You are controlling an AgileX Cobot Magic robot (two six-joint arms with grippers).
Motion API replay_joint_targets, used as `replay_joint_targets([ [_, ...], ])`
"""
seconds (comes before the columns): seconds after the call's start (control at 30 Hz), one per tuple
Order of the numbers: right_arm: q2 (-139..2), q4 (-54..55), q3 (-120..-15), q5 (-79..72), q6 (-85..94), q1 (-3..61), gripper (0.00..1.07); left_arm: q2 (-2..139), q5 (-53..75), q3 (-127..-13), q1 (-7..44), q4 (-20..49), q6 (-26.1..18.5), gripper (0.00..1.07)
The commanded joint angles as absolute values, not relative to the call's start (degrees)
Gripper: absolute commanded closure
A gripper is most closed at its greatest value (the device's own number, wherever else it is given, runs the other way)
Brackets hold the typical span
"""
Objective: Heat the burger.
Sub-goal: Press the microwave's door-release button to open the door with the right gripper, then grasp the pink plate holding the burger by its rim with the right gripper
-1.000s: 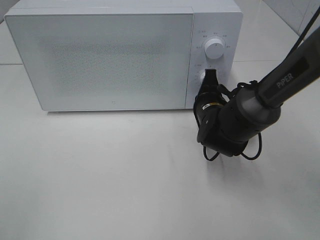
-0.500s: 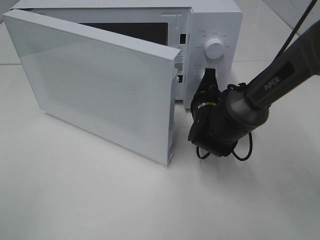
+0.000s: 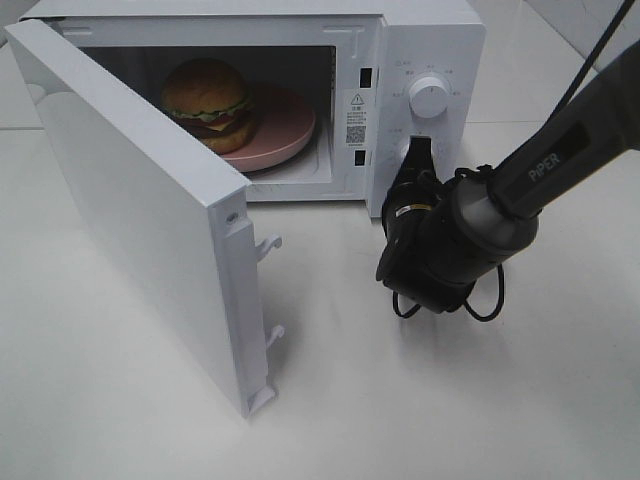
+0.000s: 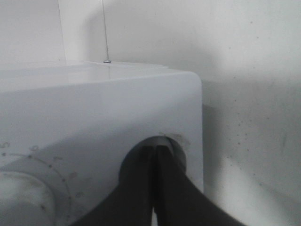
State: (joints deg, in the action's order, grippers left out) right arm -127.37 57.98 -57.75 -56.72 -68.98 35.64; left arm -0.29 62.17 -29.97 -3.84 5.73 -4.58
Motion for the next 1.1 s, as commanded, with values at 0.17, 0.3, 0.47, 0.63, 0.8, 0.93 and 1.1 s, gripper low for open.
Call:
replay_joint_targets([
  [0.17, -124.39, 49.22, -58.50, -63.31, -68.53, 33.40, 1.07, -0.63, 61.48, -29.74, -3.84, 5.90, -4.35, 0.07],
  [0.3, -122.78, 49.22, -55.98, -59.59, -69.04, 33.52, 1.07, -0.63, 61.48, -29.74, -3.84, 5.90, -4.35, 0.07],
  [0.47, -121.47, 49.22, -54.83, -55.06, -69.04, 33.52, 1.07, -0.63, 61.48, -29.74, -3.84, 5.90, -4.35, 0.07],
  [0.63, -119.81, 49.22, -52.60, -50.71, -68.07, 33.52, 1.07, -0.63, 61.48, -29.74, -3.84, 5.90, -4.35, 0.07],
  [0.8, -117.28, 49.10, -50.08, -45.32, -65.43, 33.52, 1.07, -0.63, 61.48, -29.74, -3.84, 5.90, -4.35, 0.07],
  [0.93, -115.05, 48.99, -47.78, -41.37, -62.97, 33.52, 1.07, -0.63, 61.48, -29.74, -3.84, 5.90, -4.35, 0.07],
  [1.1, -111.78, 46.12, -44.58, -38.85, -62.51, 33.52, 1.07, -0.63, 61.48, -29.74, -3.84, 5.90, -4.35, 0.07],
])
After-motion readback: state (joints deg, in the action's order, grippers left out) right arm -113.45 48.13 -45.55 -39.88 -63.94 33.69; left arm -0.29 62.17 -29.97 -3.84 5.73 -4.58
